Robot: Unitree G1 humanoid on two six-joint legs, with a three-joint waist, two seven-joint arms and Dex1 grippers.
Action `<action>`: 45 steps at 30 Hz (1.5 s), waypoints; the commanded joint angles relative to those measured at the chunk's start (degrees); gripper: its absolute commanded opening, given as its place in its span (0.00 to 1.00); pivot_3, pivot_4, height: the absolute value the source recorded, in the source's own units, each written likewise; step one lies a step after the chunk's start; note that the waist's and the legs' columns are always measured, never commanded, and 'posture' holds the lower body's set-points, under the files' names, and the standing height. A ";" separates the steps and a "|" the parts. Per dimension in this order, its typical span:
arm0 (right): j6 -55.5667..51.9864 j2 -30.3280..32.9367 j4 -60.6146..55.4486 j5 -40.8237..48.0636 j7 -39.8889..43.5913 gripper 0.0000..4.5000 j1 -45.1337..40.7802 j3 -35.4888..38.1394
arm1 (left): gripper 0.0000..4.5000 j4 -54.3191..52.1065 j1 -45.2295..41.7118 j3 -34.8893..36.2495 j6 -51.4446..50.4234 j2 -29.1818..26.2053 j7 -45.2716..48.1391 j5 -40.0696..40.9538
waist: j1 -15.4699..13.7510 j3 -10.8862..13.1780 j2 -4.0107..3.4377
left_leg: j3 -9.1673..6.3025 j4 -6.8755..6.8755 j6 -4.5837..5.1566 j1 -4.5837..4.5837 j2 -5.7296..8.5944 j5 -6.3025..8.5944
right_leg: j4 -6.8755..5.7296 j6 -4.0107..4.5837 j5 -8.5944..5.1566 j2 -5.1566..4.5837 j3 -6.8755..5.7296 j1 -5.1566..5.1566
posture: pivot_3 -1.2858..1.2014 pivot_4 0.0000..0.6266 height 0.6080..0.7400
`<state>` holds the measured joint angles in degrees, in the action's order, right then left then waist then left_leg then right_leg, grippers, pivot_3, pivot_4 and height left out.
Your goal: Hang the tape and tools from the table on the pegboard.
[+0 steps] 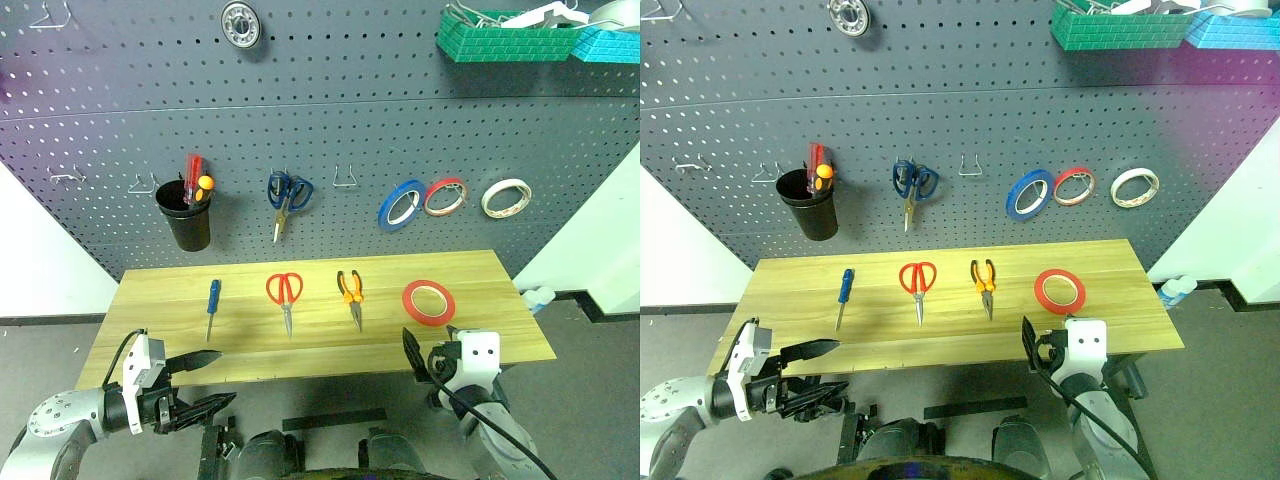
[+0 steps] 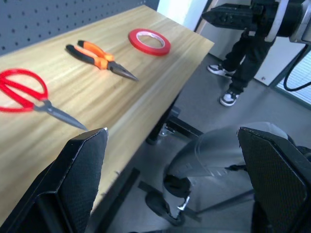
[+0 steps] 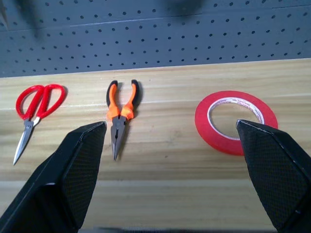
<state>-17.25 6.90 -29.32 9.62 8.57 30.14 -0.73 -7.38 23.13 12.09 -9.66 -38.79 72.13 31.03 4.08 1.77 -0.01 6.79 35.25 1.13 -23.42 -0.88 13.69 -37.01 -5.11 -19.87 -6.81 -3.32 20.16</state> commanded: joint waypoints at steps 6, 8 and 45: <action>-1.66 0.97 -6.69 -0.06 0.09 1.00 3.20 -1.57 | 0.99 0.09 1.72 1.50 2.88 0.47 0.40 0.05 | -0.06 -0.07 0.11 | 0.00 0.00 0.00 0.00 0.00 0.00 | 0.00 0.02 -0.01 0.00 0.01 0.00 | 0.48 0.00 1.00; -1.85 1.30 -7.03 0.06 0.42 1.00 3.51 -1.88 | 0.99 2.96 1.56 2.20 4.38 0.07 1.99 0.09 | -0.07 -0.06 0.11 | 0.01 0.00 0.00 0.00 0.00 0.00 | 0.00 0.02 -0.01 0.00 0.01 0.00 | 0.48 0.00 1.00; -7.95 2.20 -20.67 1.30 -0.77 1.00 14.18 -4.00 | 0.99 -14.40 1.34 2.40 -8.45 -0.06 -10.63 3.20 | -0.12 0.00 0.36 | 0.05 -0.05 0.00 -0.01 -0.02 0.00 | 0.02 0.08 -0.05 -0.01 0.06 0.04 | 0.48 0.07 1.00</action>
<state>-25.23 8.76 -46.86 10.32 7.79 43.87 -4.37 -19.23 24.70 13.97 -17.04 -38.15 62.37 33.04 3.95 1.77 0.35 6.84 35.20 1.14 -23.43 -0.90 13.70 -36.98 -5.02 -19.93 -6.82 -3.26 20.20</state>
